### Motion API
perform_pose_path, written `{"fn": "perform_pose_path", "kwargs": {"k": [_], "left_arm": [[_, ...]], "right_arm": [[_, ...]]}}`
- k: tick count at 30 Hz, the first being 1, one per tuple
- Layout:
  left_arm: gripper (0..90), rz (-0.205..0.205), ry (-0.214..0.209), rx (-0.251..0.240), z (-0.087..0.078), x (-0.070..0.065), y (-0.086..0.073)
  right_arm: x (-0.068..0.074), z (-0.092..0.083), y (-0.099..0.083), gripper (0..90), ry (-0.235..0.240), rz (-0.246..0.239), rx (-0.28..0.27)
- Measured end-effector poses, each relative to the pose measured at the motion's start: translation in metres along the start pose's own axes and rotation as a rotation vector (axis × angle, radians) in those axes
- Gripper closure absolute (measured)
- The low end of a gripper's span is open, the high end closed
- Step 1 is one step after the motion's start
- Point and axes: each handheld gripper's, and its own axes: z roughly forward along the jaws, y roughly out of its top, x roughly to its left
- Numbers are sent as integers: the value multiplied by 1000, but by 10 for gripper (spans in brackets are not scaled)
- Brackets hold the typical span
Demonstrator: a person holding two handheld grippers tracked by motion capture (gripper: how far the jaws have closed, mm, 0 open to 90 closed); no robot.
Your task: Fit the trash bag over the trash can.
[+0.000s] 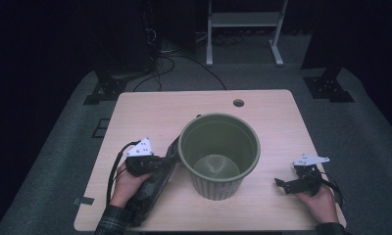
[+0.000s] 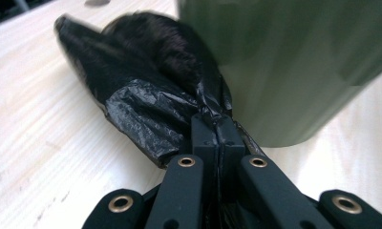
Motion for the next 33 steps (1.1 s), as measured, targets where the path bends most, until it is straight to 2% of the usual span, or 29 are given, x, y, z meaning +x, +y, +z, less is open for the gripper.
{"fn": "perform_pose_path", "kwargs": {"k": [5,12,20,24,33], "left_arm": [[891,25,-44,-62,-13,-2,6],[891,67,-103,-124,-29,-7,20],[891,101,-178,-207,-41,-15,37],[890,118,-202,-243,-46,-18,46],[890,179,-261,-326,-55,-29,79]], "right_arm": [[0,0,0,0,0,0,0],[0,0,0,0,0,-1,0],[0,0,0,0,-1,0,0],[0,0,0,0,-1,0,0],[0,0,0,0,-2,1,0]]}}
